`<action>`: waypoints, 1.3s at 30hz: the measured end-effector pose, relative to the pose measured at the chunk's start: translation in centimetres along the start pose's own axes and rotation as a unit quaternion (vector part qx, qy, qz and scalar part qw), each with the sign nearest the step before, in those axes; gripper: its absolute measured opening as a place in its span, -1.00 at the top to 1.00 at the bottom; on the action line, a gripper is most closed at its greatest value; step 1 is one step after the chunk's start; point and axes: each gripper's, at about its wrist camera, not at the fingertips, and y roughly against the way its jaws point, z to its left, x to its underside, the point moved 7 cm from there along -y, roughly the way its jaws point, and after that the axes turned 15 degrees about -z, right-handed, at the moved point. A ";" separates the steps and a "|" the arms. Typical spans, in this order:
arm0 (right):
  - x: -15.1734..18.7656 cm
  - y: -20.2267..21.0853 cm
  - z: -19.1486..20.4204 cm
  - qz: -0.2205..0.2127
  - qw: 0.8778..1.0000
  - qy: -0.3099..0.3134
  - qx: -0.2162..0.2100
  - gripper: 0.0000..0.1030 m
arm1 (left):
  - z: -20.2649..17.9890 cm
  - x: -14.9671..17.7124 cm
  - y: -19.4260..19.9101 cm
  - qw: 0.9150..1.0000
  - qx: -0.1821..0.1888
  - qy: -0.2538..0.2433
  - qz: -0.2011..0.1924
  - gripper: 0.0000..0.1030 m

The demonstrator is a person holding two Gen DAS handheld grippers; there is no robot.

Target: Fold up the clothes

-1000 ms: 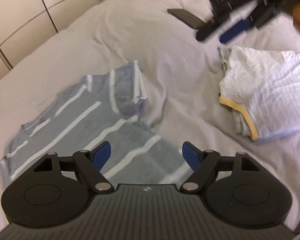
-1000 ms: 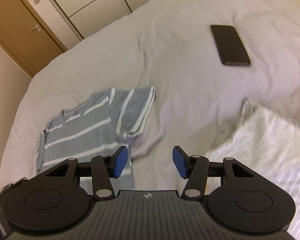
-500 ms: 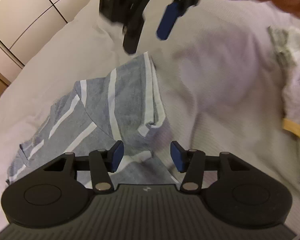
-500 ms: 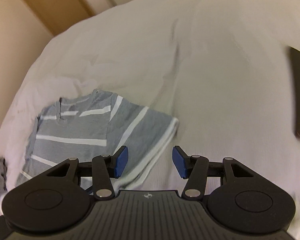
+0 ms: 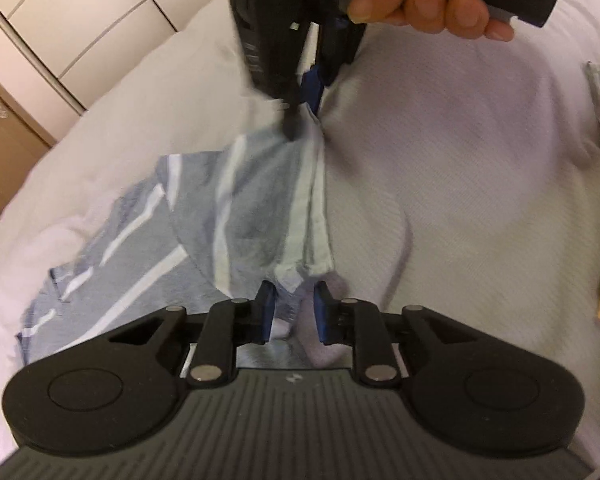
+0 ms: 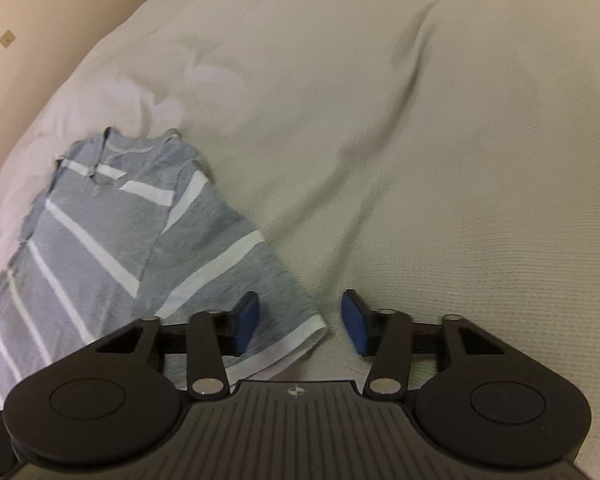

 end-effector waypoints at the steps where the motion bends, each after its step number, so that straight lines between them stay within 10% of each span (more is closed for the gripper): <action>1: 0.0 -0.1 0.0 0.004 1.000 -0.004 -0.002 0.86 | -0.1 -0.1 -0.1 1.000 0.002 0.003 0.001 0.64; 9: -1.8 2.4 -0.5 0.014 0.997 -0.069 0.011 0.97 | 0.9 0.4 0.3 0.994 0.031 0.110 -0.003 0.83; 13: -3.6 2.8 1.5 0.019 0.997 -0.072 0.021 0.97 | 2.9 1.8 0.0 0.967 0.055 0.247 0.000 0.85; 18: -5.8 1.2 7.3 0.031 0.998 -0.049 -0.022 0.93 | 6.5 5.5 0.1 0.875 0.079 0.478 -0.018 0.85; 22: -7.1 -0.1 11.5 0.003 0.994 -0.024 -0.108 0.82 | 8.3 8.8 0.6 0.816 0.076 0.572 -0.016 0.85; 27: -7.0 0.5 10.3 -0.031 0.996 -0.010 -0.088 0.63 | 10.3 11.4 0.4 0.740 0.075 0.668 -0.024 0.83; 32: -4.0 -0.6 8.6 -0.002 0.997 0.047 -0.057 0.49 | 10.6 13.0 0.3 0.643 0.077 0.761 -0.034 0.75; 33: -3.5 -1.0 8.9 0.001 0.995 0.076 -0.057 0.42 | 10.7 13.0 0.3 0.639 0.075 0.765 -0.035 0.72; 35: -2.9 -1.7 9.8 -0.001 0.987 0.150 -0.060 0.30 | 10.6 12.8 0.6 0.658 0.072 0.749 -0.037 0.68; 39: -2.7 -2.8 12.1 -0.014 0.943 0.323 -0.076 0.28 | 9.9 10.3 1.0 0.747 0.075 0.659 -0.049 0.21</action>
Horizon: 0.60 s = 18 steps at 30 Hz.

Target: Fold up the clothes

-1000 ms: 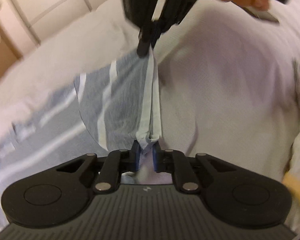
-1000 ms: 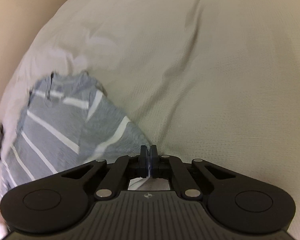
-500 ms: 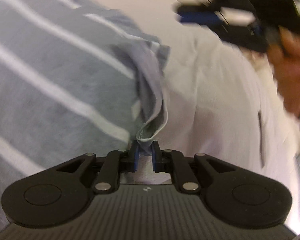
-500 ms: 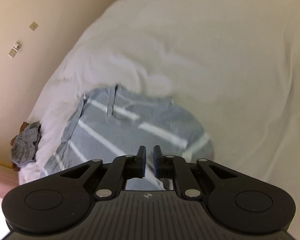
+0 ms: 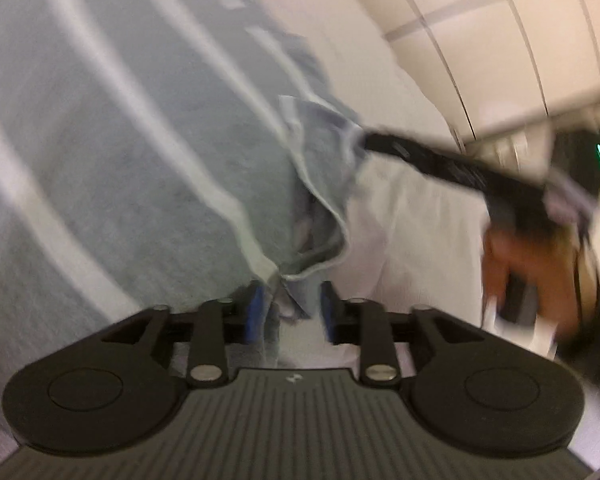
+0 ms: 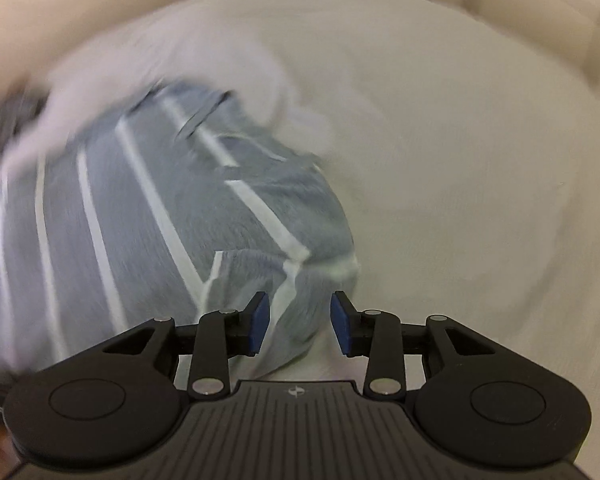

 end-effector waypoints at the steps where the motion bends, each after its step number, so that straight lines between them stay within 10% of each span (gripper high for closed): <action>1: -0.3 -0.3 0.4 0.000 0.999 0.036 -0.013 0.28 | -0.7 0.2 -0.3 0.999 0.003 -0.032 0.002 0.17; 6: -0.2 -3.2 0.3 0.050 0.993 0.087 -0.057 0.31 | -2.0 0.9 -0.9 0.997 -0.001 -0.072 0.015 0.41; 9: 0.0 -3.5 -0.8 0.074 0.995 0.043 -0.057 0.99 | -1.1 0.3 -0.8 1.000 -0.008 -0.005 0.001 0.82; 18: 1.4 -1.3 -4.6 0.070 0.996 -0.056 -0.003 0.98 | 2.3 1.3 0.5 0.992 -0.057 0.111 -0.013 0.87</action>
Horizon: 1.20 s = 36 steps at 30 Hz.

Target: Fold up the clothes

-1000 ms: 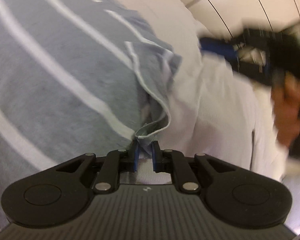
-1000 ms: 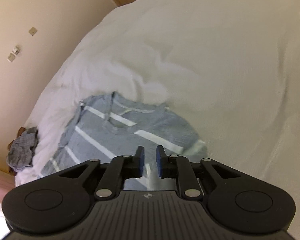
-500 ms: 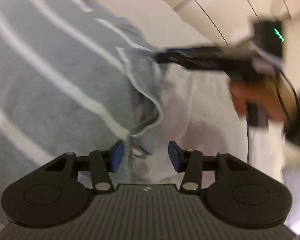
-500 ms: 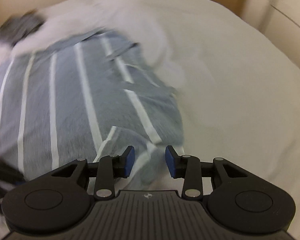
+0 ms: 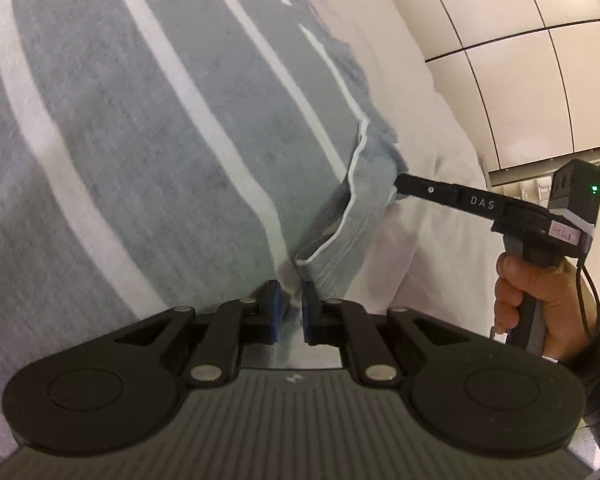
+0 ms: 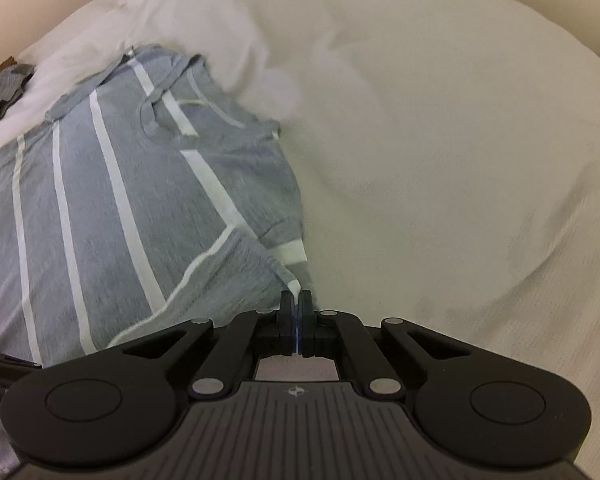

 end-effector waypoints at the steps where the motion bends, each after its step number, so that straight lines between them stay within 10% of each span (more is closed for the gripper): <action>1: 0.0 0.1 0.1 -0.003 1.000 0.002 0.003 0.96 | 0.0 0.1 0.1 1.000 -0.002 -0.003 0.001 0.87; 8: -0.6 3.0 1.1 -0.075 0.996 -0.035 0.036 0.58 | -4.8 -1.4 1.4 0.992 0.037 -0.115 -0.031 0.86; 17: 2.5 1.2 1.2 -0.039 0.986 -0.163 0.000 0.20 | -4.2 -0.6 -4.0 0.977 0.021 -0.209 0.023 0.78; 21: 2.8 -0.2 -0.4 -0.045 0.968 -0.247 -0.001 0.22 | -3.3 -0.5 -3.5 0.976 0.018 -0.215 0.029 0.77; 24: 2.0 -0.5 -2.4 -0.067 0.955 -0.290 0.013 0.86 | -3.1 -0.4 -3.8 0.978 0.014 -0.204 0.032 0.77; 28: 0.1 0.4 -4.4 -0.099 0.953 -0.287 0.023 0.86 | -3.5 -0.6 -3.2 0.978 0.011 -0.203 0.034 0.77; 36: 2.1 1.0 -1.7 -0.061 0.960 -0.272 0.000 0.13 | -5.0 -1.2 -3.1 0.973 0.026 -0.227 0.021 0.65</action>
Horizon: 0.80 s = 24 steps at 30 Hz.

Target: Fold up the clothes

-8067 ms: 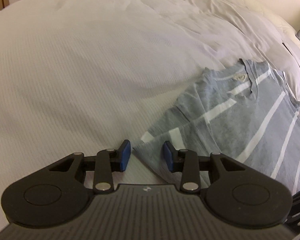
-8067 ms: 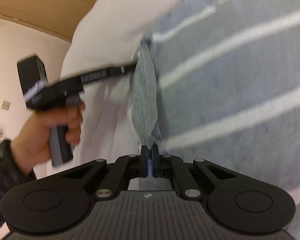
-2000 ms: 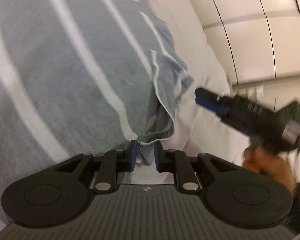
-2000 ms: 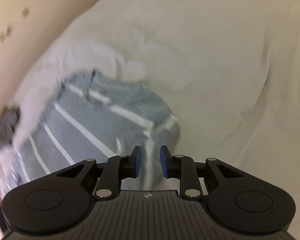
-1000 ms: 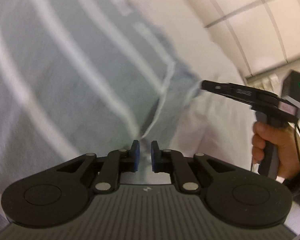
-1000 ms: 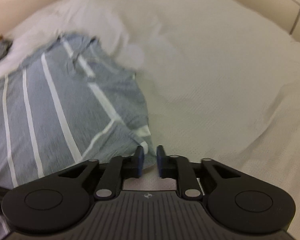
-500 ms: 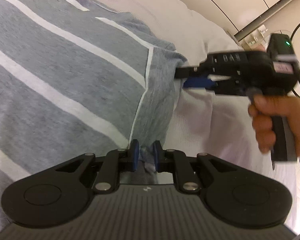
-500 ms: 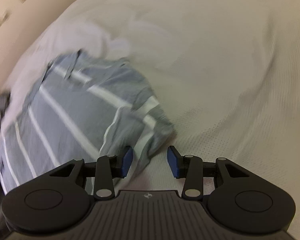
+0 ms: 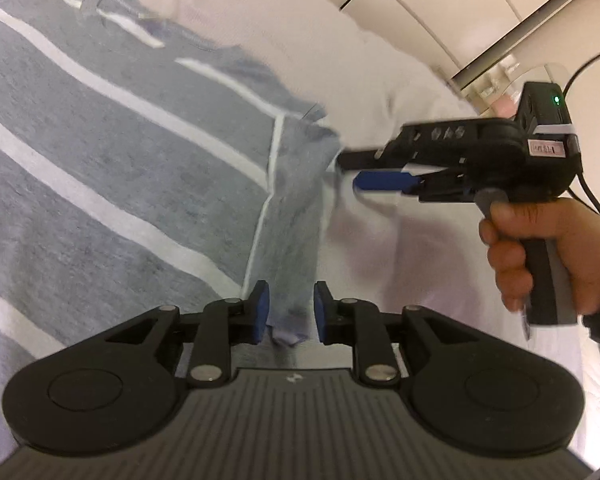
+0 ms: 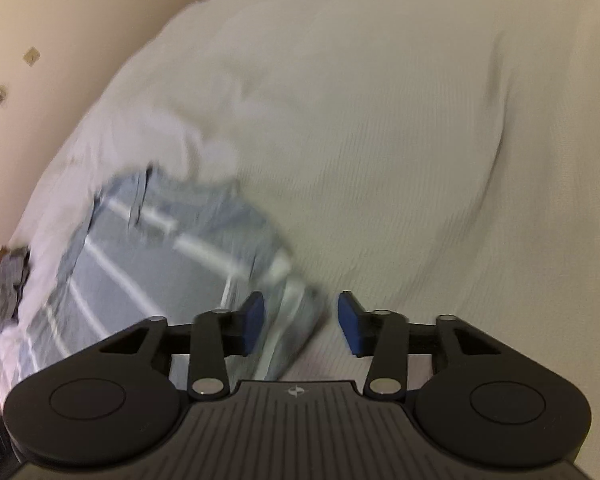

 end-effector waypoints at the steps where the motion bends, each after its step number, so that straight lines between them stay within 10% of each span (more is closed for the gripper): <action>1: 0.8 -0.7 0.2 0.018 1.000 0.007 0.002 0.15 | 0.2 0.1 -0.3 1.000 -0.006 -0.003 0.005 0.65; 4: 1.3 -2.5 0.9 0.027 0.998 0.047 0.012 0.42 | 0.8 0.3 -0.7 1.000 -0.022 -0.008 0.013 0.65; 13: 1.3 3.3 2.8 -0.007 0.999 0.047 0.026 0.33 | 2.0 1.5 8.0 0.995 -0.096 0.011 0.012 0.59; 24: 13.6 15.7 10.7 0.043 0.999 0.011 -0.003 0.16 | 1.8 2.3 22.7 0.986 -0.152 -0.054 0.048 0.13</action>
